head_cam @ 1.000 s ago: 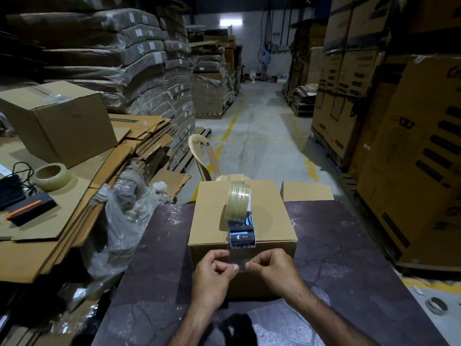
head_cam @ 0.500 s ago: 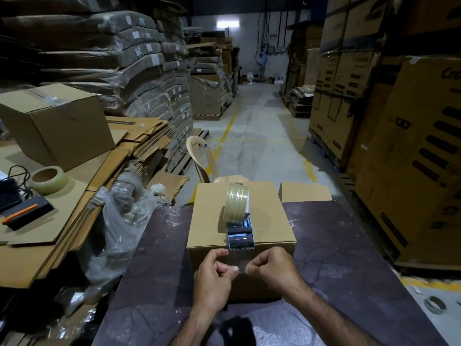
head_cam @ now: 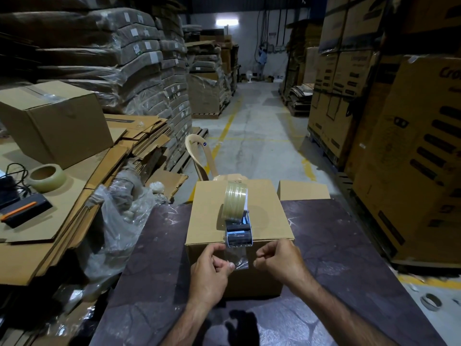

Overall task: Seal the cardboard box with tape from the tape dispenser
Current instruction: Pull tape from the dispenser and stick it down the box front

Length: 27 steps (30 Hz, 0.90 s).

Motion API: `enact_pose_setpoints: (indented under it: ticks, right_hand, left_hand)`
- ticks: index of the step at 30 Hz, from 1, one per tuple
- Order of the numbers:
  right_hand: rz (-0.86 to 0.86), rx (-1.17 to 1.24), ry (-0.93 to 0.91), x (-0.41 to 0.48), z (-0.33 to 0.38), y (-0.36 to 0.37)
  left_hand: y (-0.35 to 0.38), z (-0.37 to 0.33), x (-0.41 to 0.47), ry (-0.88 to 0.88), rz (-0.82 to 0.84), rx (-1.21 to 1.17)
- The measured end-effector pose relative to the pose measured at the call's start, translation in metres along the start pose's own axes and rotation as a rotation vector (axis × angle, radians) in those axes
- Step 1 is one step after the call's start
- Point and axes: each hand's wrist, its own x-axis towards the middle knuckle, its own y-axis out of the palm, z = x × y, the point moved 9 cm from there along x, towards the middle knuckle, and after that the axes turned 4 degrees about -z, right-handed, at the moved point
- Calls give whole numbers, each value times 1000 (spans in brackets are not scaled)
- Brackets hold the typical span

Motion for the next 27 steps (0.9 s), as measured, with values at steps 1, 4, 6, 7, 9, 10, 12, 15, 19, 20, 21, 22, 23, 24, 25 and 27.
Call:
enact_pose_setpoints:
  ticks: [1, 4, 6, 7, 9, 10, 12, 15, 19, 20, 21, 22, 23, 24, 25, 27]
  right_hand:
    - [13, 22, 9, 0, -2, 1]
    - [-6, 76, 35, -1, -6, 7]
    - [-10, 115, 37, -1, -8, 13]
    - [-5, 138, 31, -2, -8, 17]
    - [-4, 178, 16, -3, -7, 22]
    - [-13, 196, 13, -3, -6, 24]
    - [-41, 229, 10, -2, -6, 24]
    - [-68, 265, 6, -1, -7, 25]
    - [-72, 271, -24, -1, -9, 27]
    - [-57, 266, -32, -2, -8, 29]
    - [-45, 268, -37, -2, -7, 30]
    - [-40, 273, -39, -2, -7, 31]
    - [-43, 276, -42, -2, -7, 31]
    - [-50, 280, -44, -2, -8, 30]
    - [-56, 287, -45, -2, -8, 30]
    - [-44, 306, -41, -3, -9, 31]
  left_hand:
    - [1, -1, 0, 1, 11, 2]
    - [4, 1, 1, -14, 24, -7]
    - [3, 4, 1, -20, 20, -20]
    - [3, 4, 2, -21, 20, -20]
    - [3, 4, 2, -23, 21, -17]
    - [3, 4, 2, -21, 22, -19]
    - [3, 5, 2, -22, 20, -24]
    - [2, 8, 2, -51, 20, -37]
    - [3, 10, 3, -56, 26, -46]
    - [3, 10, 3, -57, 28, -49]
    - [3, 11, 4, -59, 31, -50]
    - [3, 11, 4, -61, 32, -51]
    - [3, 12, 4, -64, 34, -53]
    - [3, 12, 4, -67, 38, -56]
    - [3, 12, 3, -69, 42, -56]
    - [3, 13, 3, -72, 47, -51]
